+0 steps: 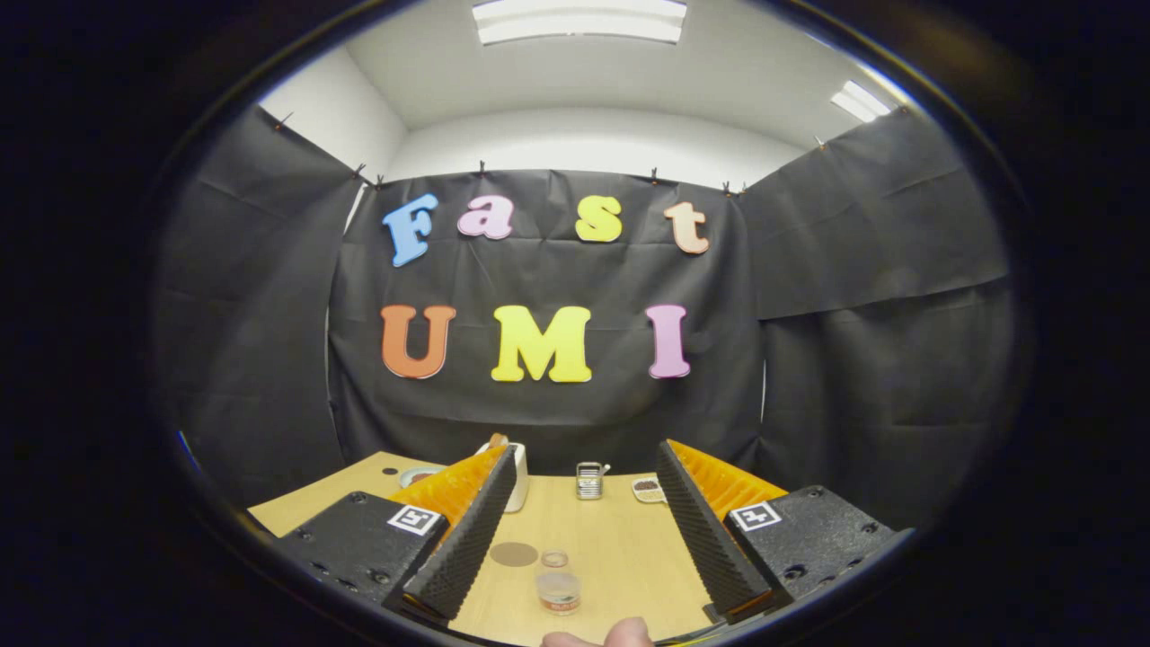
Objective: Take the bottle from table, then pour the juice into the cup, finally place the bottle on the coaster
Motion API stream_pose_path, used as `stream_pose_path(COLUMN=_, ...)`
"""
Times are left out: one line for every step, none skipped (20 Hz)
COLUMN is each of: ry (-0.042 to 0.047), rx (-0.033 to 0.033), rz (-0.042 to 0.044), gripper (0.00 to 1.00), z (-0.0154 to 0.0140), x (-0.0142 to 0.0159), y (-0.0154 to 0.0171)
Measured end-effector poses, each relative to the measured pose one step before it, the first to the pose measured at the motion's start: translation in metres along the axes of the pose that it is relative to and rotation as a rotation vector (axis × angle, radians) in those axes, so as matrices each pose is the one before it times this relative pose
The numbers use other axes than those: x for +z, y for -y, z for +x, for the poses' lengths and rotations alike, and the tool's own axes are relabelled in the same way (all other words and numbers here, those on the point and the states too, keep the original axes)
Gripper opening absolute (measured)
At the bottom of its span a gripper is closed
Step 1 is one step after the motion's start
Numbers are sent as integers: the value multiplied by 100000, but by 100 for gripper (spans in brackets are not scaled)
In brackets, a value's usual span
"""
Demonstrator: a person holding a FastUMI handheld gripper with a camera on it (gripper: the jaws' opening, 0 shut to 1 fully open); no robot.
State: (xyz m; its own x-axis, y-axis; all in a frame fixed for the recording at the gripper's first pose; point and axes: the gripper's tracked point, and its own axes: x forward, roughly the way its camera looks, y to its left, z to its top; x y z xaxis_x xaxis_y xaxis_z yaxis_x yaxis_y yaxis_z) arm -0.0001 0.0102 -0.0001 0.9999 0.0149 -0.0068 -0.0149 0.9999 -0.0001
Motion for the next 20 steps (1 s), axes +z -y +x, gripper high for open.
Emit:
stream_pose_path(ry=-48, rx=299, rz=-109, gripper=100, z=4, x=1, y=-105)
stream_pose_path(ry=-36, rx=87, rz=-80, gripper=100, z=49, x=19, y=-92)
stream_pose_path(ry=0, rx=205, rz=-287, gripper=100, z=5, x=-79, y=-88)
stream_pose_path(ry=-122, rx=-61, rz=-148, gripper=100, z=23, x=4, y=28)
stream_pose_path(ry=-255, rx=155, rz=-91, gripper=100, z=31, x=-159, y=-157)
stream_pose_path(ry=-135, rx=205, rz=66, gripper=100, z=33, x=-41, y=-37)
stream_pose_path(ry=-140, rx=113, rz=65, gripper=100, z=62, x=-101, y=-105)
stream_pose_path(ry=-164, rx=152, rz=44, gripper=100, z=-65, x=-73, y=-33)
stream_pose_path(ry=-194, rx=160, rz=228, gripper=100, z=22, x=-107, y=-55)
stream_pose_path(ry=10, rx=194, rz=127, gripper=100, z=9, x=5, y=-79)
stream_pose_path(ry=-203, rx=54, rz=-33, gripper=100, z=61, x=-173, y=-33)
stream_pose_path(ry=-262, rx=160, rz=-75, gripper=100, z=18, x=-92, y=-36)
stream_pose_path(ry=-48, rx=58, rz=162, gripper=100, z=8, x=-65, y=40)
stream_pose_path(ry=-55, rx=98, rz=161, gripper=100, z=32, x=10, y=-30)
stream_pose_path(ry=-32, rx=81, rz=283, gripper=100, z=18, x=-151, y=-15)
stream_pose_path(ry=-460, rx=34, rz=158, gripper=100, z=-23, x=-141, y=38)
stream_pose_path(ry=-206, rx=265, rz=290, gripper=100, z=73, x=-323, y=-56)
stream_pose_path(ry=-317, rx=48, rz=168, gripper=100, z=11, x=-166, y=-49)
stream_pose_path(ry=-25, rx=59, rz=-170, gripper=100, z=-5, x=-318, y=86)
stream_pose_path(ry=-432, rx=-375, rz=-370, gripper=100, z=54, x=-321, y=113)
